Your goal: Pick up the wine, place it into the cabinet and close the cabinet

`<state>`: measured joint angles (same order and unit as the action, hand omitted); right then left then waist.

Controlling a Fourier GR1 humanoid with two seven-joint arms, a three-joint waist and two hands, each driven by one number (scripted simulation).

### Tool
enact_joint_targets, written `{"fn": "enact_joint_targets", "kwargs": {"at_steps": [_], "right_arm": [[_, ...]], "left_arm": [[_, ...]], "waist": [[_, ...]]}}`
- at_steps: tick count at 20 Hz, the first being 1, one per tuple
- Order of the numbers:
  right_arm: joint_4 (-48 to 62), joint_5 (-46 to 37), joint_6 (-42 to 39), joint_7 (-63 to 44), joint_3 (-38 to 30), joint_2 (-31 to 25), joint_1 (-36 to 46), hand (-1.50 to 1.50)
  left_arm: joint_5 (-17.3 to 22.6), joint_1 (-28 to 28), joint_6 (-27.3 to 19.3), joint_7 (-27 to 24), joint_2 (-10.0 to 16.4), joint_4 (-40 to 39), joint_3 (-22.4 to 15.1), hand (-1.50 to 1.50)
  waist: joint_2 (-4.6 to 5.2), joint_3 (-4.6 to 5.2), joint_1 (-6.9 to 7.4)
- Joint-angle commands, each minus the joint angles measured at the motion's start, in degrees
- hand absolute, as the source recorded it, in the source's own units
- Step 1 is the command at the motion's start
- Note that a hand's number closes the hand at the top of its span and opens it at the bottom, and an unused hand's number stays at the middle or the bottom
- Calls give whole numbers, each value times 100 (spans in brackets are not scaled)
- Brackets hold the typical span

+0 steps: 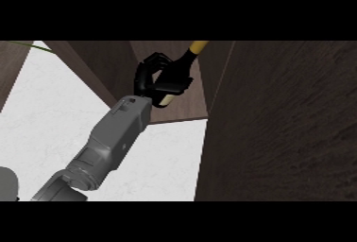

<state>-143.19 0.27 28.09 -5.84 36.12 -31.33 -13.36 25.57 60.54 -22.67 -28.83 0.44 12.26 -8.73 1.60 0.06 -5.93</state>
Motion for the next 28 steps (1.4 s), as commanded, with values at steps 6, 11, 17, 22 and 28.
{"fn": "enact_joint_targets", "kwargs": {"at_steps": [6, 11, 17, 22, 28], "right_arm": [[-730, 346, -184, -60, 191, -106, -326, -150], [-685, 297, -246, 164, 205, -114, -413, -150], [-650, 334, -312, 326, 177, -143, -468, -150], [-708, 285, -304, 424, 260, -184, -673, -150], [-868, 279, -336, 321, 192, -281, -670, -150]], "left_arm": [[-222, 406, -198, -230, 339, -496, -5, -150], [-279, 507, -604, -261, 432, -739, 19, -150], [-301, 730, -782, -242, 454, -821, 50, -150], [-144, 671, 116, -489, 445, -579, 219, -150], [148, 734, 622, -877, 260, -331, 550, 150]], "waist": [[41, 2, -90], [63, 2, -153], [87, 3, -202], [24, 8, -106], [21, 16, -50]]}}
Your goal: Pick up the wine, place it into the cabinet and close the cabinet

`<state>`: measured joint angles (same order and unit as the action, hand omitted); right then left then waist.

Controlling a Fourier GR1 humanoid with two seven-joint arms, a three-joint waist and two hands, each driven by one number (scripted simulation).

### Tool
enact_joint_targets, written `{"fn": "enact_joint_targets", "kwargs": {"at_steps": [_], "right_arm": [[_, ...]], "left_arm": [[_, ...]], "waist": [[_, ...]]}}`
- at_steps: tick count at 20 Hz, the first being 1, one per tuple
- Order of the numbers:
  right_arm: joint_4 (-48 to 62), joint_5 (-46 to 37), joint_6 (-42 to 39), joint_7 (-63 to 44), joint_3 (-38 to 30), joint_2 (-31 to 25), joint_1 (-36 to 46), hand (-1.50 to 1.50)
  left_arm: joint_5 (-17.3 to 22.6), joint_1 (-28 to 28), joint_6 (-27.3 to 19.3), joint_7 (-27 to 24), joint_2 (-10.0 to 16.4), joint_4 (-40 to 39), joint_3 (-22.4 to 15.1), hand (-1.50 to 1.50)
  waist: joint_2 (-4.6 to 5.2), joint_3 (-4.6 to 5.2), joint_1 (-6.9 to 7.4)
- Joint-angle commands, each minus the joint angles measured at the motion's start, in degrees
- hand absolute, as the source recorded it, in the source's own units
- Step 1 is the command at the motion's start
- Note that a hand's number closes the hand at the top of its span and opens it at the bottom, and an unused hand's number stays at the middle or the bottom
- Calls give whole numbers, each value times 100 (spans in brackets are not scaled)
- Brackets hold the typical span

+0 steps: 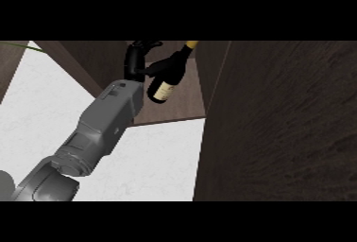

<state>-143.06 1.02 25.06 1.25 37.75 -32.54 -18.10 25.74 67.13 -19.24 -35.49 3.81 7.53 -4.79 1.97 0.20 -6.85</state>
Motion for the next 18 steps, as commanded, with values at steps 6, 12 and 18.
{"fn": "enact_joint_targets", "kwargs": {"at_steps": [6, 12, 18], "right_arm": [[-1012, 237, 31, -507, -121, -214, -384, -150], [-1299, 232, 59, -508, -179, -294, -601, -150], [-1331, 423, 27, -683, -404, -397, -649, -150]], "left_arm": [[182, 267, 899, -77, -330, 255, 220, -150], [229, 170, 1064, -61, -372, 257, 288, -150], [307, 68, 1117, 165, -379, 512, 73, -150]], "waist": [[-116, -10, 276], [-153, -12, 331], [-199, -18, 392]]}}
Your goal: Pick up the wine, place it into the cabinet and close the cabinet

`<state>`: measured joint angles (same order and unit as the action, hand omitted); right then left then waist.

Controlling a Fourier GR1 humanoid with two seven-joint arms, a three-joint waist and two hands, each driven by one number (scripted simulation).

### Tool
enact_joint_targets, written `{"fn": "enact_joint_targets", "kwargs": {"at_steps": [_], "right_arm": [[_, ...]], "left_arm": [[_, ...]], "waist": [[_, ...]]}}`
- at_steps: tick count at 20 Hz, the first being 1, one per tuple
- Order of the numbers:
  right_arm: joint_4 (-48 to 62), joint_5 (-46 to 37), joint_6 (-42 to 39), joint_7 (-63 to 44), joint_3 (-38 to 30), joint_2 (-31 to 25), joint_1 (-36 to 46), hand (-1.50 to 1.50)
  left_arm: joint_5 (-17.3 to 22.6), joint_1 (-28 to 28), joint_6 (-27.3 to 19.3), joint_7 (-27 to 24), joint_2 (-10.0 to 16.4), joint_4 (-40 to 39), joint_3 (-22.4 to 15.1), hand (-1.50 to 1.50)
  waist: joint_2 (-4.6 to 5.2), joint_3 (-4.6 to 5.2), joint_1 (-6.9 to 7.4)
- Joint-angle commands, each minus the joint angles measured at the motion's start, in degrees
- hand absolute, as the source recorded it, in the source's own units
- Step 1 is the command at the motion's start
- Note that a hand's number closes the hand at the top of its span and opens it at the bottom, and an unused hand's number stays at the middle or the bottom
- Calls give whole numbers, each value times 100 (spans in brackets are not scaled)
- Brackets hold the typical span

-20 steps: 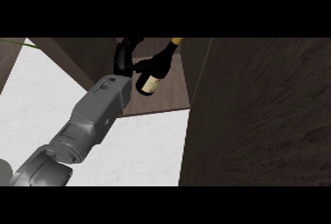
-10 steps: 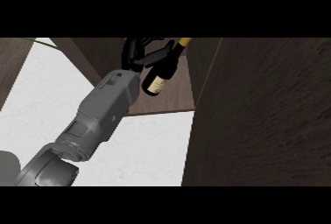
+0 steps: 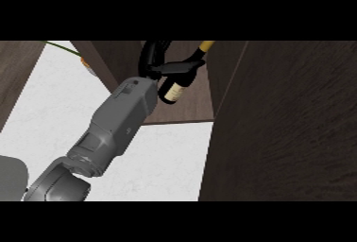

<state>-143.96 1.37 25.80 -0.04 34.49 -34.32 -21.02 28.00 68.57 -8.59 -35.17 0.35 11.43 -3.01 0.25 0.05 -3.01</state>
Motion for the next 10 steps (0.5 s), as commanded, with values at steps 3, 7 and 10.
{"fn": "enact_joint_targets", "kwargs": {"at_steps": [3, 7, 10], "right_arm": [[-1404, 58, 99, -548, 162, -239, -567, -150], [-1151, 246, 73, -370, -63, -216, -524, -150], [-1371, 230, 90, -635, -194, -328, -436, -150]], "left_arm": [[163, -226, 7, 152, -34, 364, -172, -150], [421, -721, 463, 224, -34, 913, -483, -150], [576, -1162, 574, 192, -34, 1340, -754, -150]], "waist": [[-67, 1, 28], [-88, -3, 91], [-107, 5, 146]]}}
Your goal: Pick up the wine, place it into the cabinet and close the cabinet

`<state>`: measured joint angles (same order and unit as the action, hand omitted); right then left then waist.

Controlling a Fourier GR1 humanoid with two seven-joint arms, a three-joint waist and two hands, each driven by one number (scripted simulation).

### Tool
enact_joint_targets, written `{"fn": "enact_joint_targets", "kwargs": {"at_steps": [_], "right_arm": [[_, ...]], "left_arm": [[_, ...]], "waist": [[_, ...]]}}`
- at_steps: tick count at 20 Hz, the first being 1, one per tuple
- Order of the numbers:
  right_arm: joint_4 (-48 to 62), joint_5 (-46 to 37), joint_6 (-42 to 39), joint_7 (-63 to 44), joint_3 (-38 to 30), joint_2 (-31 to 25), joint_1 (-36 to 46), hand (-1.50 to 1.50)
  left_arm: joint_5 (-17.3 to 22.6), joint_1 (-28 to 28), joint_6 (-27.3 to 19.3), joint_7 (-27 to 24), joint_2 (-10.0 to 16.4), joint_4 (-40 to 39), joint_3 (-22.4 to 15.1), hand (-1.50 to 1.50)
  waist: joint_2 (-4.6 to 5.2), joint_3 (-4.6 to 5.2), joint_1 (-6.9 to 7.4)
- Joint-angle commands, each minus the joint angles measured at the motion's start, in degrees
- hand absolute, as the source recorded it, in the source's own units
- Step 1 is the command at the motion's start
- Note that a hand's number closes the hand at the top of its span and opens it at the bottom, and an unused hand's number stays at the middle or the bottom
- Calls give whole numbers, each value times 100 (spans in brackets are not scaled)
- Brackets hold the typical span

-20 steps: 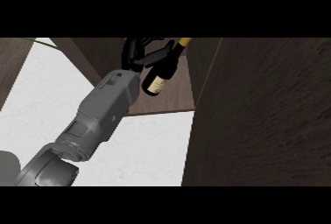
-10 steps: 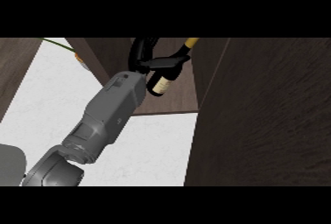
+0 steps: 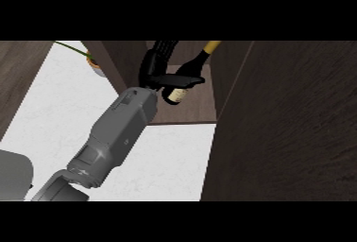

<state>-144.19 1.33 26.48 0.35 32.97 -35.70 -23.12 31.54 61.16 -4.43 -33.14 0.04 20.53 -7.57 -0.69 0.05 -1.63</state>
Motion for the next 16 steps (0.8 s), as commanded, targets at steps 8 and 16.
{"fn": "enact_joint_targets", "kwargs": {"at_steps": [8, 16], "right_arm": [[-1221, 221, 163, -645, -75, -140, -287, -150], [-1243, 243, 249, -675, -93, -202, -328, -150]], "left_arm": [[389, -1557, 69, 563, -4, 1970, -879, -150], [211, -3207, -310, 743, 107, 3773, -1587, -150]], "waist": [[-49, 1, 250], [-28, -3, 269]]}}
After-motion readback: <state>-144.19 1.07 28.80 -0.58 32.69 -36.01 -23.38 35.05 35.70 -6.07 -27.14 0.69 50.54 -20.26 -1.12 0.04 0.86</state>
